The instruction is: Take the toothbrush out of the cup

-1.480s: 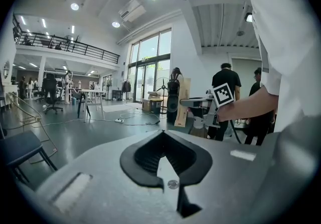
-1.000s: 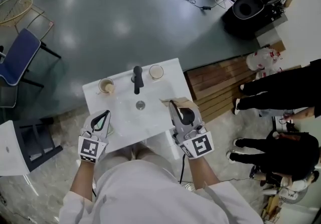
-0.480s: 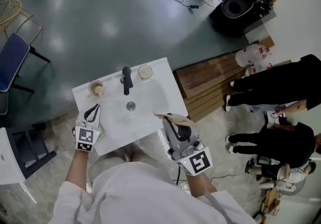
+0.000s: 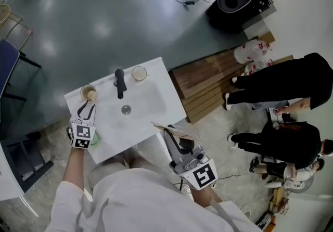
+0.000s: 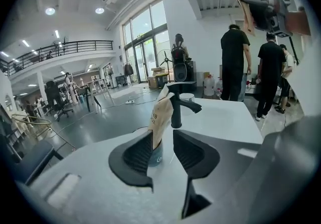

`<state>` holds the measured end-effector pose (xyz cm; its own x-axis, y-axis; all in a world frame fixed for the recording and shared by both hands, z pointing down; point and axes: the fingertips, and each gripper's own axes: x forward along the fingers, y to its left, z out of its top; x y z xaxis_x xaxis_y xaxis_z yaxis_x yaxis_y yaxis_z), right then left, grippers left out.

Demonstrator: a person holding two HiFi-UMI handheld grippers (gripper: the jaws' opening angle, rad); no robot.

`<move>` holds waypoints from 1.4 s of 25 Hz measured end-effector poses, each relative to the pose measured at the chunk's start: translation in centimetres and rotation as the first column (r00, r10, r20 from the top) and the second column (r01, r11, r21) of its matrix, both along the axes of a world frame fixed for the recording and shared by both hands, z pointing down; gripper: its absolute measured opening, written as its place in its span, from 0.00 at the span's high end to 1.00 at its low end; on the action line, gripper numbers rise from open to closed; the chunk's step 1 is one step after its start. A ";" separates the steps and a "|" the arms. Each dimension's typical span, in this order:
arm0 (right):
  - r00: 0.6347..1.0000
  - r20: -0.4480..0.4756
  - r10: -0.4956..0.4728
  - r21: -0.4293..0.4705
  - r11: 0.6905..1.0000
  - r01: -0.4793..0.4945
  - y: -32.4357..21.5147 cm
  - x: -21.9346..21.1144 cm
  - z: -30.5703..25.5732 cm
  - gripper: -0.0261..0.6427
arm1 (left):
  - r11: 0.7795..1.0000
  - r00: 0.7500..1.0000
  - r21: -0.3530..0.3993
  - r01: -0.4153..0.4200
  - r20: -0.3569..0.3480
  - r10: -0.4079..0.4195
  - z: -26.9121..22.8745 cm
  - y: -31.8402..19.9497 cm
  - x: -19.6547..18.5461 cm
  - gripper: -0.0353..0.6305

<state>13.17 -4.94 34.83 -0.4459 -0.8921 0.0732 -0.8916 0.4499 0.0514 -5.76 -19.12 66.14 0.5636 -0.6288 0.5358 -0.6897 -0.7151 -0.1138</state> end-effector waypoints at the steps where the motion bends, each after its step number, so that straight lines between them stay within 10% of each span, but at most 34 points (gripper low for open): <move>1: 1.000 0.006 0.001 -0.005 1.000 -0.001 0.1 -0.1 -0.1 0.89 | 1.000 1.000 0.000 0.000 0.007 0.000 0.3 -0.3 0.1 0.74; 22: 1.000 0.027 -0.014 -0.052 0.999 0.016 1.0 -1.5 0.1 0.89 | 0.998 0.988 0.008 -0.058 0.145 0.056 4.6 -4.6 1.4 0.60; 35: 0.999 0.034 -0.017 -0.059 0.998 0.019 0.4 -1.1 0.4 0.89 | 0.989 0.976 0.013 -0.150 0.162 0.146 4.5 -4.3 2.6 0.75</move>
<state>12.06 -4.52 35.22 -0.4647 -0.8785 0.1109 -0.8842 0.4670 -0.0054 -3.19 -23.39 70.68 0.5594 -0.5593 0.6118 -0.5480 -0.8033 -0.2333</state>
